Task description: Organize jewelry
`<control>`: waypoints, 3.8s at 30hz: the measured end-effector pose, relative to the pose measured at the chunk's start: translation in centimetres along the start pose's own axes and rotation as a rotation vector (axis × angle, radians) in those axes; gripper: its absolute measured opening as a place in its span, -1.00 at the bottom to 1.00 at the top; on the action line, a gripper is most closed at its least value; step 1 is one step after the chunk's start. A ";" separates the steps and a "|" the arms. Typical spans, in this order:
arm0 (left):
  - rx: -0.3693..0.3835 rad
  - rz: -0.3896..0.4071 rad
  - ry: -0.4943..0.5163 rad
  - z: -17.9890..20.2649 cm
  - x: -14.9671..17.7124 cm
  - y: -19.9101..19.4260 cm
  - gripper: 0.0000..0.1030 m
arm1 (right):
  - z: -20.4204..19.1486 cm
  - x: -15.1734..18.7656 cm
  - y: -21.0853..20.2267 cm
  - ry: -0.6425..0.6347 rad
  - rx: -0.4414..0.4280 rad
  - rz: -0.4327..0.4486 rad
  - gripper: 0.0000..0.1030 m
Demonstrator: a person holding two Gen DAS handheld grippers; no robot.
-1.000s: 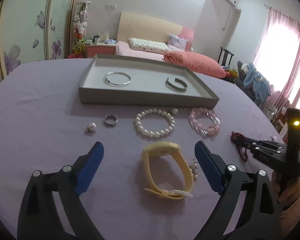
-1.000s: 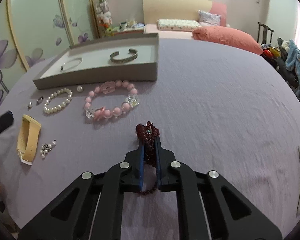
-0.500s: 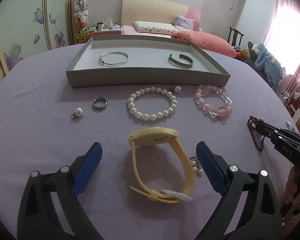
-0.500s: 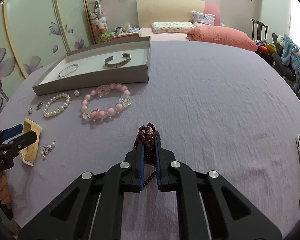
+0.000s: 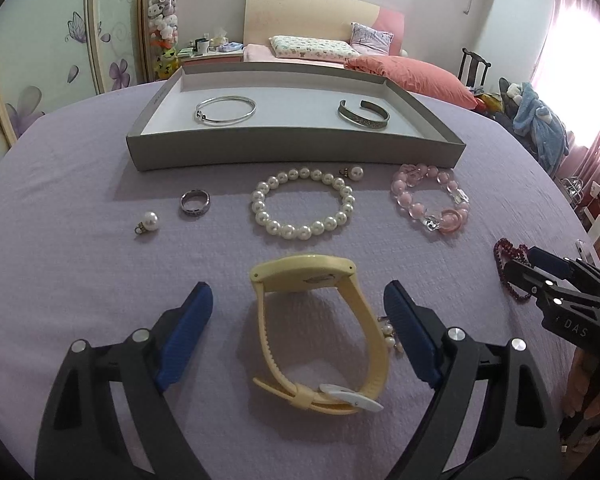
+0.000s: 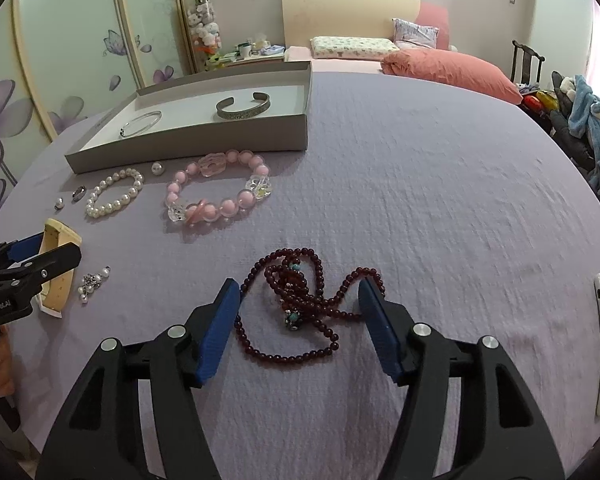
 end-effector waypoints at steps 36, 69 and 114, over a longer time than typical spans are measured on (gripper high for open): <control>-0.002 -0.017 -0.002 -0.2 0.2 0.3 0.60 | 0.2 0.0 -0.8 -0.039 0.028 0.025 -0.84; 0.001 0.162 -0.103 -6.4 -1.6 -6.3 -0.22 | -1.1 -4.4 -4.5 -0.007 -0.053 0.207 -0.85; 0.024 0.448 -0.068 -6.7 -16.1 -1.4 -0.21 | -5.4 -17.6 1.9 -0.025 -0.208 0.426 -0.84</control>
Point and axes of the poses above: each gripper's, at about its wrist camera, not at the fingertips, and y roughly the way its jaws point, z to its right, x to its underside, the point moved 5 cm from there along y, roughly the way its jaws point, and after that the axes turned 9 degrees about z, right-handed, at the moved point
